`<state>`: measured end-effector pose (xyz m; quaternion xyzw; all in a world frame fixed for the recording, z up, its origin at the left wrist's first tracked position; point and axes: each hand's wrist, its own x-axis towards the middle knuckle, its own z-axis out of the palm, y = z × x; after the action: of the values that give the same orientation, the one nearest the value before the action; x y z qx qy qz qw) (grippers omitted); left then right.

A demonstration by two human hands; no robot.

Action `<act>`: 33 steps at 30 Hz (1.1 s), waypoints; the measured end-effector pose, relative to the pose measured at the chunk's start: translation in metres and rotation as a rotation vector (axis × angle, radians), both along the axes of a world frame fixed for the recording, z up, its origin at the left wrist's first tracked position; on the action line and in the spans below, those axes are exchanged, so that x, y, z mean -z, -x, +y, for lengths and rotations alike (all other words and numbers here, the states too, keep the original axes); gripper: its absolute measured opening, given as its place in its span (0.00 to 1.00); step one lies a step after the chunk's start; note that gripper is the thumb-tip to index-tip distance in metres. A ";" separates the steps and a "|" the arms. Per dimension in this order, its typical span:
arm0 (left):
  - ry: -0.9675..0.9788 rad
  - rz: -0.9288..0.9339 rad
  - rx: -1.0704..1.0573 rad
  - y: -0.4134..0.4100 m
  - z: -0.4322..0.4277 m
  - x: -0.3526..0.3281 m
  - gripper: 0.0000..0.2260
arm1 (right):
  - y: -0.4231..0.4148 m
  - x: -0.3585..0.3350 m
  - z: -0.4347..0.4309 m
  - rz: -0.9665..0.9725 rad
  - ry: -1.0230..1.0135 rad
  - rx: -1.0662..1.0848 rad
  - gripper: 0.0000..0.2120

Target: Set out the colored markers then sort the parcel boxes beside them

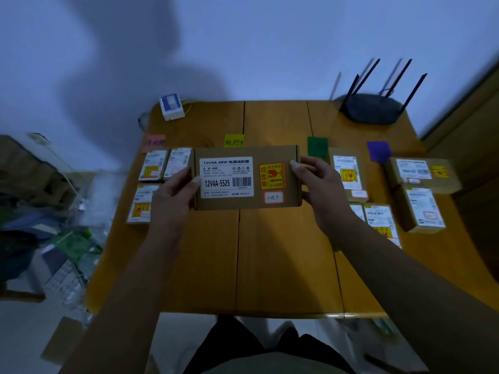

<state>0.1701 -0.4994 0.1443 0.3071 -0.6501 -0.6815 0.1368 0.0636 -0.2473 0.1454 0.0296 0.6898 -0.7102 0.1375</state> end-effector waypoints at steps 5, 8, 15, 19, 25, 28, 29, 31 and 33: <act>-0.033 -0.043 0.010 0.004 0.009 0.007 0.19 | 0.002 0.010 0.007 -0.023 0.005 0.002 0.11; -0.012 -0.082 0.029 0.004 0.014 0.015 0.19 | 0.003 0.022 0.010 -0.052 -0.014 0.019 0.10; 0.080 -0.171 0.087 0.009 0.023 0.057 0.21 | 0.004 0.073 0.010 -0.206 -0.160 0.113 0.17; 0.083 -0.331 0.132 0.013 0.027 0.105 0.21 | 0.003 0.121 0.004 -0.325 -0.280 0.120 0.16; -0.011 -0.475 0.232 0.059 0.013 0.170 0.22 | 0.033 0.172 -0.016 -0.414 -0.345 0.126 0.08; 0.007 -0.482 0.212 0.081 0.006 0.197 0.24 | 0.051 0.191 -0.024 -0.453 -0.310 0.146 0.06; 0.024 -0.489 0.211 0.085 0.004 0.201 0.25 | 0.054 0.193 -0.027 -0.459 -0.306 0.159 0.07; 0.042 -0.492 0.234 0.091 -0.002 0.212 0.25 | 0.061 0.199 -0.031 -0.464 -0.294 0.170 0.09; 0.055 -0.492 0.275 0.093 -0.006 0.214 0.25 | 0.065 0.202 -0.033 -0.468 -0.296 0.163 0.13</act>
<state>0.0773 -0.5058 -0.0701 0.3683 -0.7175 -0.5808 -0.1106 -0.0016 -0.2806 -0.0571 0.2677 0.7309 -0.5842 0.2298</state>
